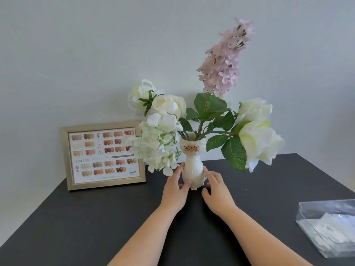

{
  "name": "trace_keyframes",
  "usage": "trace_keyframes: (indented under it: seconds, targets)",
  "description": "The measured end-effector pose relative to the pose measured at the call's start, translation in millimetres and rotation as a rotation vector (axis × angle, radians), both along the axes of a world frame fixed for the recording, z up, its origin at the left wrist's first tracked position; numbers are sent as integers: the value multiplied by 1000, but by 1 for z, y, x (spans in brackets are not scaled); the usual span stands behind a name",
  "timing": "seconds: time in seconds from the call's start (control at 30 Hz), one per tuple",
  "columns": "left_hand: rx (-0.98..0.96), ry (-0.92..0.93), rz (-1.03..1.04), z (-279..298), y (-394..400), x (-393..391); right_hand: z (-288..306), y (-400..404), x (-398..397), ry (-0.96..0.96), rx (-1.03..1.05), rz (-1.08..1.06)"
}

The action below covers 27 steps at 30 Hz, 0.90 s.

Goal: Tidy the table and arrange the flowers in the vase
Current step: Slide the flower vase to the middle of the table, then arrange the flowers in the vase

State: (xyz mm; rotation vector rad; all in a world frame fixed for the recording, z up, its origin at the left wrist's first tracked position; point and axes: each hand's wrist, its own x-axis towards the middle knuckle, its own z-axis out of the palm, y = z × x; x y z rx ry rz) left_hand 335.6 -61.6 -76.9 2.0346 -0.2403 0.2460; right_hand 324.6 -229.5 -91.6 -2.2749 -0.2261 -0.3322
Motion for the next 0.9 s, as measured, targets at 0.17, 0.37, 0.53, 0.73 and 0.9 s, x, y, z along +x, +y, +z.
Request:
trace_keyframes:
  seconds: [0.17, 0.37, 0.53, 0.73, 0.9]
  targets:
    - [-170, -17, 59, 16, 10, -17, 23, -9, -23, -150, 463, -150]
    - [-488, -423, -10, 76, 44, -59, 93, -30, -67, -731, 876, -40]
    - [-191, -825, 100, 128, 53, -77, 132, -31, -79, -842, 572, -25]
    - [124, -1058, 159, 174, 46, -77, 179, -30, -81, -854, 280, -86]
    - [198, -921, 146, 214, 35, -58, 225, -26, -68, -695, 89, -33]
